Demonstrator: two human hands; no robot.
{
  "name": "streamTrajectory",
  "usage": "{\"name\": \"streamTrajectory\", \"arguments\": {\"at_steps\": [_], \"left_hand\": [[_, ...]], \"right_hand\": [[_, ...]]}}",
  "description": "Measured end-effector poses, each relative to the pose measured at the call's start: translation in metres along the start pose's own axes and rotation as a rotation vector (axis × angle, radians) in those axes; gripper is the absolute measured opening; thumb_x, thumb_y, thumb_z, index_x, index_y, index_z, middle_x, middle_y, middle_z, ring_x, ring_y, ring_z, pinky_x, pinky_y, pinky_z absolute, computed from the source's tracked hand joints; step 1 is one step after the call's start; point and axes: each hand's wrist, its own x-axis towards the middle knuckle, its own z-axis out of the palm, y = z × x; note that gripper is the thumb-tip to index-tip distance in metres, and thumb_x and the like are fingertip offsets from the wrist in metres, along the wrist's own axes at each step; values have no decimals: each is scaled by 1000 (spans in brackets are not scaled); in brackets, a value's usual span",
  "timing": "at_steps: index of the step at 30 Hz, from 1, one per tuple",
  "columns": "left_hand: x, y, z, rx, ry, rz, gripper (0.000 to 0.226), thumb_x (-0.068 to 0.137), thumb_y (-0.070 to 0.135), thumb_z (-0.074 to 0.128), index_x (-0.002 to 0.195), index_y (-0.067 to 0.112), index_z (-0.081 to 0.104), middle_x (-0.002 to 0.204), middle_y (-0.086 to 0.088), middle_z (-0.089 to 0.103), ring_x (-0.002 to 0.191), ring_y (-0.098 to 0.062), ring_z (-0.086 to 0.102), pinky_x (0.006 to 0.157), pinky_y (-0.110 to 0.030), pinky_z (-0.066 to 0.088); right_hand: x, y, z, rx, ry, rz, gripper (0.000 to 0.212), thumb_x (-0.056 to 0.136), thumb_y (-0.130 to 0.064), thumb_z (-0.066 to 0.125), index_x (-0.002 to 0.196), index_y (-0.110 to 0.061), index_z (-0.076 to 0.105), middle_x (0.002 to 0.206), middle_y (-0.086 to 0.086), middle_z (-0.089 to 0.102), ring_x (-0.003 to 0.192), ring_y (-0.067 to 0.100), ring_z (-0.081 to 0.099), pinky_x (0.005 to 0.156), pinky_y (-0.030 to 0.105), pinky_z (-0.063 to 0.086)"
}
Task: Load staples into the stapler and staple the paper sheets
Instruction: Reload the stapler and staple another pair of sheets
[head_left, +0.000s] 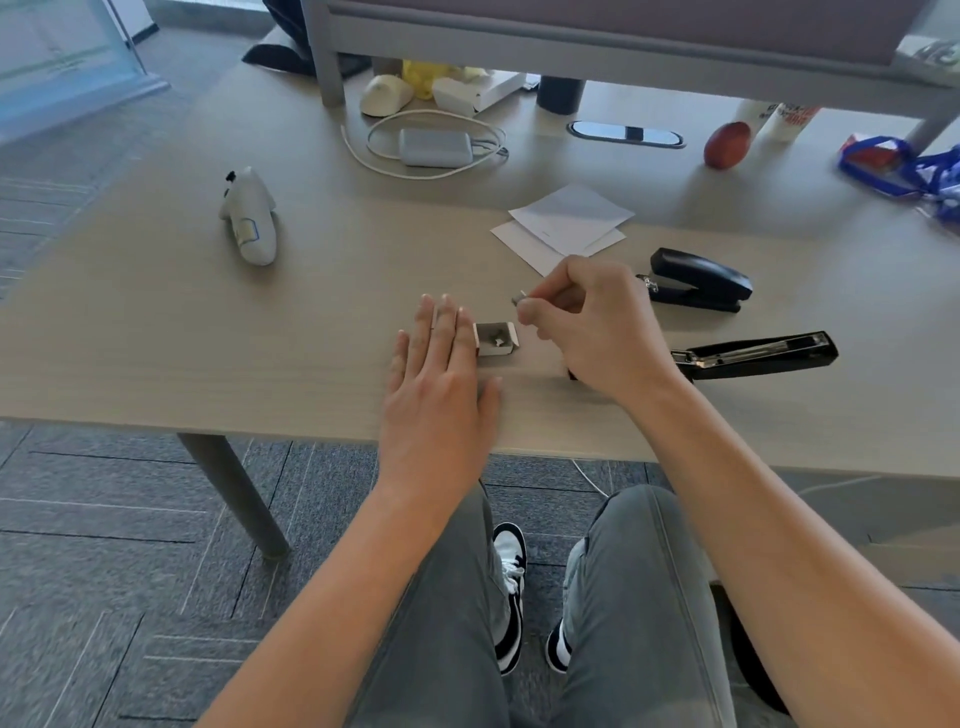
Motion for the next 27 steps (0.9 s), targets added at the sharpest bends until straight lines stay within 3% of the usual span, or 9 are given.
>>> {"name": "streamTrajectory", "arguments": {"at_steps": [7,10,14,17,20,23,27], "left_hand": [[2,32,2,-68,-23,59,65,90,13,59,151,3,37,163,-12,28,155,-24,10,126,-43,9],[1,58,11,-145,-85,123,64,93,24,59,150,5,37,160,-12,35,153,-25,17,124,-44,17],[-6,89,25,-164,-149,132,69,97,38,54,155,14,27,162,-9,28,149,-25,23,118,-44,33],[-7,100,33,-104,-169,114,73,98,44,51,158,16,20,166,-11,17,150,-29,23,119,-44,25],[-5,102,36,-75,-159,101,74,98,45,49,159,16,17,167,-10,14,150,-31,22,122,-41,19],[-6,104,38,-66,-155,97,74,99,45,48,159,17,15,168,-9,11,150,-31,23,122,-39,16],[-7,106,40,-40,-139,77,75,98,46,47,159,18,15,168,-8,11,150,-31,25,120,-35,13]], "right_hand": [[-9,29,-39,75,77,50,14,78,-27,87,84,-22,74,77,-6,75,68,7,67,71,25,54],[-13,45,-59,70,99,58,16,75,-25,88,87,-26,77,82,-6,77,76,10,72,76,26,58],[-22,60,-84,-15,107,33,15,78,-17,87,90,-22,79,83,-11,77,70,1,68,70,12,50],[-29,70,-100,-111,128,42,16,79,-15,86,93,-20,79,83,-11,74,67,3,67,63,5,44],[-30,78,-109,-176,129,40,15,81,-14,83,94,-21,80,82,-11,74,68,7,69,65,9,45],[-29,82,-116,-175,118,33,18,81,-10,79,93,-23,81,82,-12,75,71,9,72,74,26,56],[-29,82,-124,-264,88,-39,21,78,-12,80,92,-27,82,83,-12,73,72,4,68,76,21,54]]}}
